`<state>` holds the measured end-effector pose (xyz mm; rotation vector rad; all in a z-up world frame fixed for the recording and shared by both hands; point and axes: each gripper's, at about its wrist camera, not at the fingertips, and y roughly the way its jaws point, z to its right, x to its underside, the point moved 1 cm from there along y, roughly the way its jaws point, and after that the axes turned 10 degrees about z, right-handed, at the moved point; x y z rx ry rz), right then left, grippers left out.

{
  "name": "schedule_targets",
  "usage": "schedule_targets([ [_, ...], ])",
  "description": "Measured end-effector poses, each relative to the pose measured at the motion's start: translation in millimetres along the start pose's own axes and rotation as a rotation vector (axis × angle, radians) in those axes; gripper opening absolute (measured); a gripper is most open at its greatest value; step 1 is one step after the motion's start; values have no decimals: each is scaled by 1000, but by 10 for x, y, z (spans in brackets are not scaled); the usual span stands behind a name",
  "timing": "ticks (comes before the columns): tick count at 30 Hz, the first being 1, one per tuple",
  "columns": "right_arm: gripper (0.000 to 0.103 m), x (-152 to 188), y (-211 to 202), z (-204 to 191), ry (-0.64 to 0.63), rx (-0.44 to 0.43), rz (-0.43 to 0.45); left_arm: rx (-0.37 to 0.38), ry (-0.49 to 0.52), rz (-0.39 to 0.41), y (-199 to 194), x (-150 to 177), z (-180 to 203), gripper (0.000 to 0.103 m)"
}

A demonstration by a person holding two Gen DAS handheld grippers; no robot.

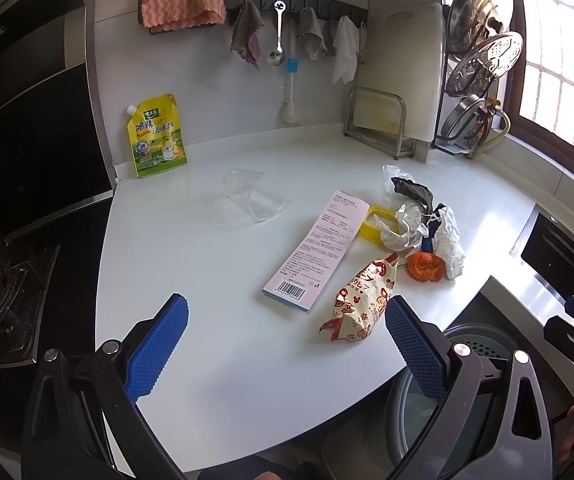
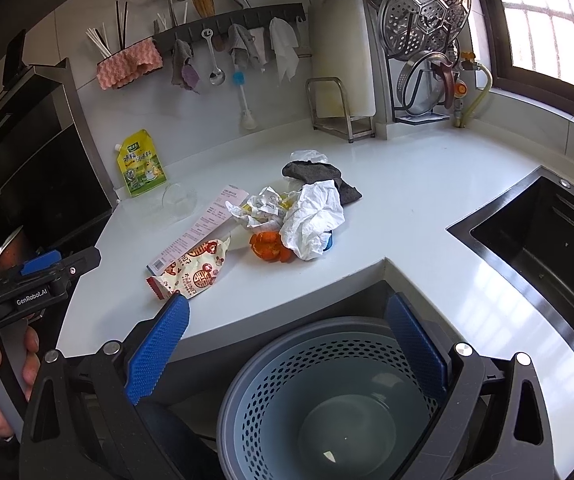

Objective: Collect trash
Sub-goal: 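Move both tools toward the trash pile on the counter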

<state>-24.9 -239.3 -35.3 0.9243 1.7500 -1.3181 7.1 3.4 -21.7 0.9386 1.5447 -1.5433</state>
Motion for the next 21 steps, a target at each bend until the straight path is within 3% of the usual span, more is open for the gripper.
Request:
schedule_targets([
  [21, 94, 71, 71, 29, 12, 0, -23, 68, 8, -56, 129, 170, 72, 97],
])
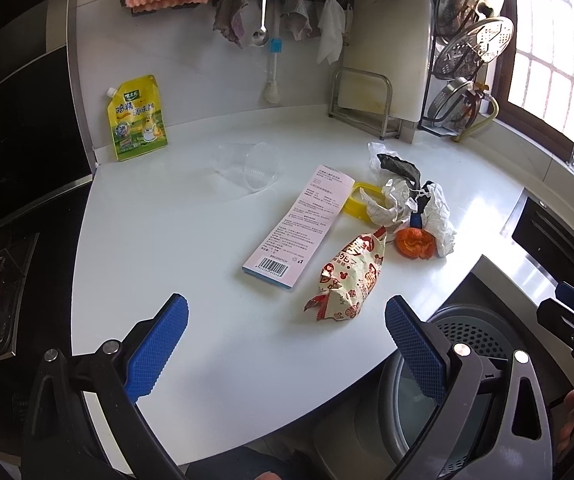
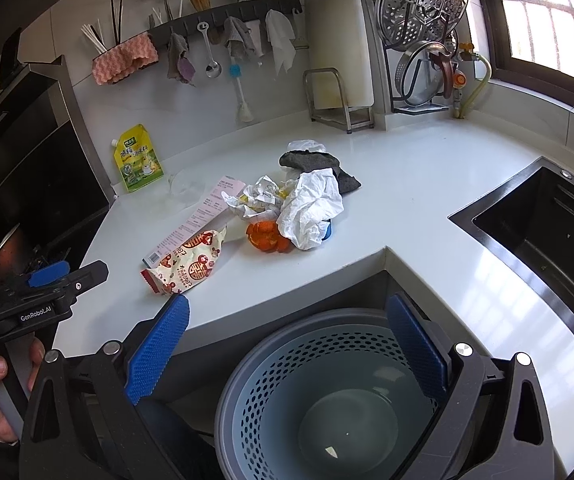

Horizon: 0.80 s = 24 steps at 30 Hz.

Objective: Collect trash
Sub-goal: 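Move both tools toward the trash pile on the counter, then grasp the red-and-white snack wrapper with the left tool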

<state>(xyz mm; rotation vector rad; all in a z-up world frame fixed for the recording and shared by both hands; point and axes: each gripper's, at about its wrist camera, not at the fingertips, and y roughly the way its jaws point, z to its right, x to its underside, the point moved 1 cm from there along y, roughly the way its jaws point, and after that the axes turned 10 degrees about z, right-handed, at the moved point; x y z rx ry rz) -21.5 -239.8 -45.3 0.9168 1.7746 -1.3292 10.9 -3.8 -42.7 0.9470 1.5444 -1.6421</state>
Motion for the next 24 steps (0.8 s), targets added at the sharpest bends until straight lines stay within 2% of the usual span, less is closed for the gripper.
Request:
schedule_targets([
  [5, 94, 26, 24, 69, 12, 3, -7, 76, 14, -29, 86, 29, 143, 97],
  [9, 94, 38, 30, 147, 25, 8, -7, 109, 66, -36, 188, 23, 316, 97],
  [19, 94, 32, 95, 328, 49, 17, -13, 105, 144, -68, 493, -41, 536, 97],
  [24, 94, 28, 162, 380, 53, 19, -18, 77, 228, -74, 671, 6, 648, 97],
])
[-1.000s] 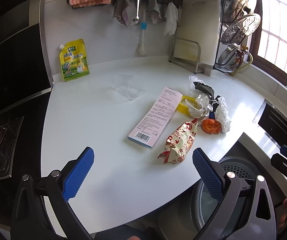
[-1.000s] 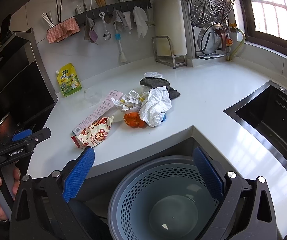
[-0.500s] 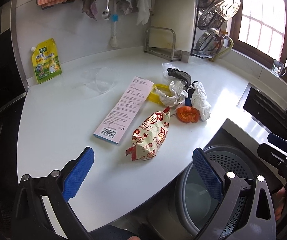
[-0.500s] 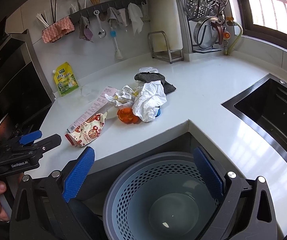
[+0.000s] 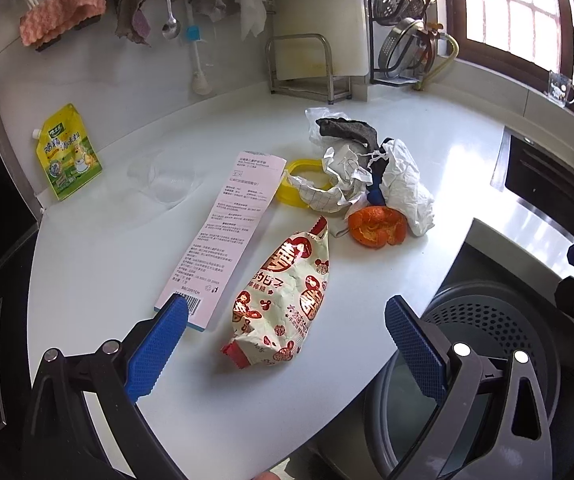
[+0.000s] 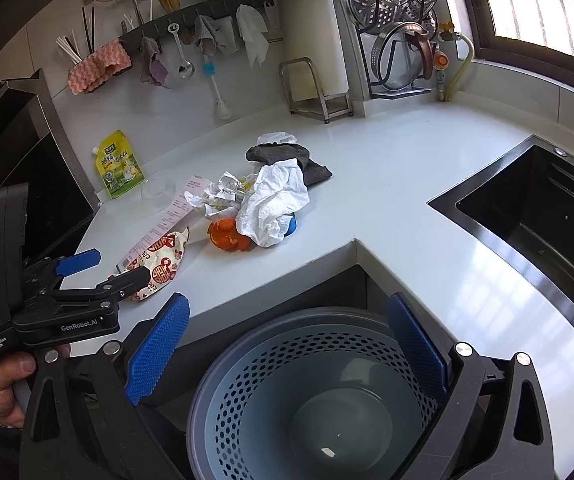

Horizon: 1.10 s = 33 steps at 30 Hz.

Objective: Collect trash
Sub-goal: 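Grasp the red-and-white snack wrapper with the left tool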

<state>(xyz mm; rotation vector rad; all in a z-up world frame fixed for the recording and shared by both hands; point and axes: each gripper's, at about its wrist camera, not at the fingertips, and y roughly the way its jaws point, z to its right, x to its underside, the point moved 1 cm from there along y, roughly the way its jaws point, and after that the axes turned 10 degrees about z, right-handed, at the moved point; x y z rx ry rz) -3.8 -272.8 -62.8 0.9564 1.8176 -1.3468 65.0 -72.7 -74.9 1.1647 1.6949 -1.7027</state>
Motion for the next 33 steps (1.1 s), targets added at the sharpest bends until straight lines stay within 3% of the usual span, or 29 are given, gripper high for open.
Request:
schedule_targets([
  [7, 94, -43, 134, 47, -1, 7, -10, 25, 39, -33, 198, 22, 59, 94],
  [11, 94, -105, 233, 34, -5, 7, -9, 48, 60, -53, 287, 36, 100, 73],
  [14, 94, -154, 312, 3, -14, 3, -5, 65, 56, -73, 354, 58, 86, 67],
  [16, 94, -182, 392, -17, -25, -1, -10, 72, 54, -79, 386, 73, 78, 56],
  [18, 94, -220, 482, -34, -36, -3, -11, 82, 51, -75, 396, 74, 73, 38],
  [20, 94, -274, 586, -45, -37, -5, -14, 81, 42, -74, 406, 67, 54, 34],
  [23, 94, -353, 692, -43, -19, -14, -9, 84, 9, -65, 403, 43, -4, 38],
  [25, 94, -380, 709, -57, -16, -19, 1, 101, -5, -63, 393, 29, -24, 51],
  [27, 94, -374, 718, -63, -14, -25, 2, 115, -18, -56, 369, 20, -24, 72],
  [29, 94, -346, 731, -55, -12, -23, -5, 108, -38, -47, 347, 6, -22, 82],
  [33, 94, -291, 734, 0, 2, -15, -15, 133, -87, -68, 341, -14, -2, 82],
])
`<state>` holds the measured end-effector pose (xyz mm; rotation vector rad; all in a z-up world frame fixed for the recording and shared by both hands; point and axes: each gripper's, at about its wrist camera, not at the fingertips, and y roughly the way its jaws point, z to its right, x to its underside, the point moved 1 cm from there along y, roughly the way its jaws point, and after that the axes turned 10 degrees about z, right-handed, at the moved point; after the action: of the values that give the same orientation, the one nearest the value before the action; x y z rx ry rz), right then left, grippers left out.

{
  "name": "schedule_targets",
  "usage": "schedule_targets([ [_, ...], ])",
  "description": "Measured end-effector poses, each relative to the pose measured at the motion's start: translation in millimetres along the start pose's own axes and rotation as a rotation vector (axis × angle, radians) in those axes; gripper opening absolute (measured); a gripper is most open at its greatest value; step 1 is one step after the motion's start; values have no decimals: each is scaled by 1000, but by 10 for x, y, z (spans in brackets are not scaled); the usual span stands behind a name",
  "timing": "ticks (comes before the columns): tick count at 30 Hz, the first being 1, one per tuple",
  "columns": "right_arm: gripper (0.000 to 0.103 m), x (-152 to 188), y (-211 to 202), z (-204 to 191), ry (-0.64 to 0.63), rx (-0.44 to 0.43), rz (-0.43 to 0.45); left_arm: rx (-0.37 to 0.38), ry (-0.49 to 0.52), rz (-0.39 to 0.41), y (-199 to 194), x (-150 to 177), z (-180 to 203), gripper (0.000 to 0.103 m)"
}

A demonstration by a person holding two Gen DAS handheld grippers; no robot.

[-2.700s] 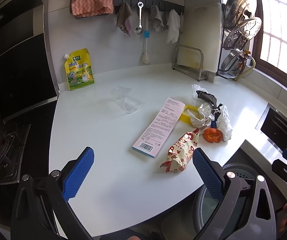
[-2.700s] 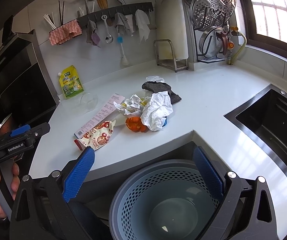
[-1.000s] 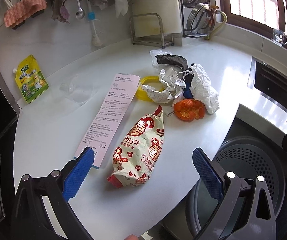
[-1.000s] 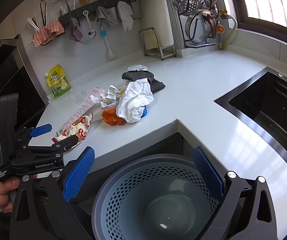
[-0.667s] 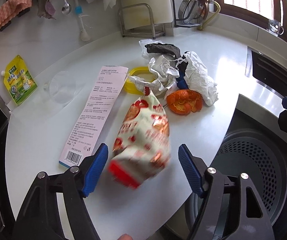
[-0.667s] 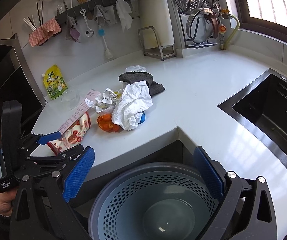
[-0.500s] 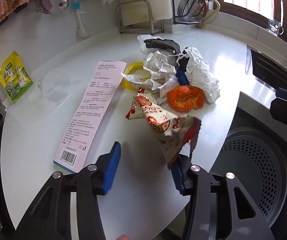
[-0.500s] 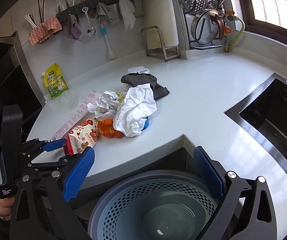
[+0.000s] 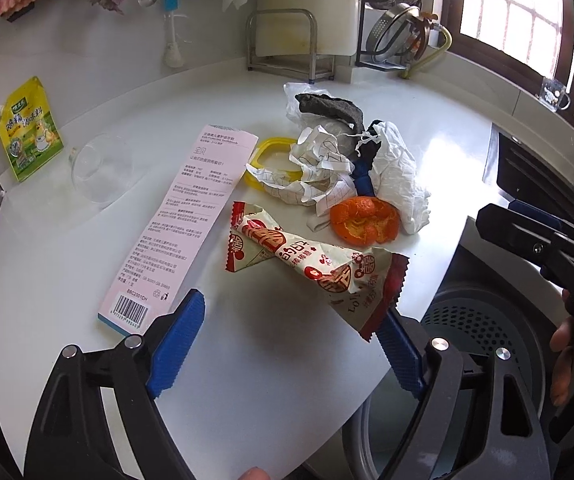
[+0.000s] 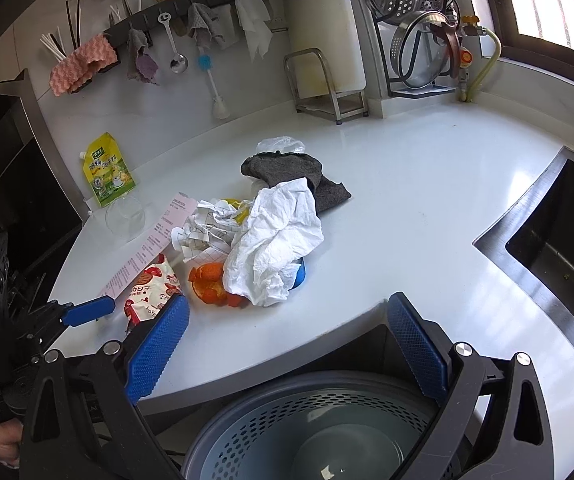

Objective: Collect trash
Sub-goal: 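Grasp the red-and-white snack wrapper with the left tool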

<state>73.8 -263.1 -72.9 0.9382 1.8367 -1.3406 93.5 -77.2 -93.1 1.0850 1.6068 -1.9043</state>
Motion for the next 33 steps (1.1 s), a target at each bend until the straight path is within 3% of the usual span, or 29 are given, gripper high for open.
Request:
schedule_targets([
  [4, 94, 19, -28, 60, 9, 6, 1, 45, -56, -21, -27, 31, 31, 84],
  [10, 94, 40, -71, 137, 29, 4, 11, 87, -180, -38, -160, 76, 10, 94],
  [14, 94, 67, -79, 197, 43, 2, 11, 76, -272, -44, -210, 100, -84, 94],
  [17, 94, 68, -113, 244, 52, 2, 21, 2, -339, -3, -289, 74, -248, 96],
  [20, 94, 51, -144, 290, 65, 4, 32, -106, -316, 8, -281, 58, -356, 96],
  [22, 94, 44, -169, 319, 72, 4, 38, -135, -268, -8, -266, 77, -328, 96],
  [25, 94, 36, -204, 345, 79, 5, 48, -51, -187, -61, -253, 126, -137, 96],
  [28, 94, 28, -224, 367, 86, 8, 57, 28, -229, -85, -280, 178, -90, 96],
  [33, 94, 33, -237, 353, 88, 1, 58, 22, -252, -39, -223, 3, -57, 96],
])
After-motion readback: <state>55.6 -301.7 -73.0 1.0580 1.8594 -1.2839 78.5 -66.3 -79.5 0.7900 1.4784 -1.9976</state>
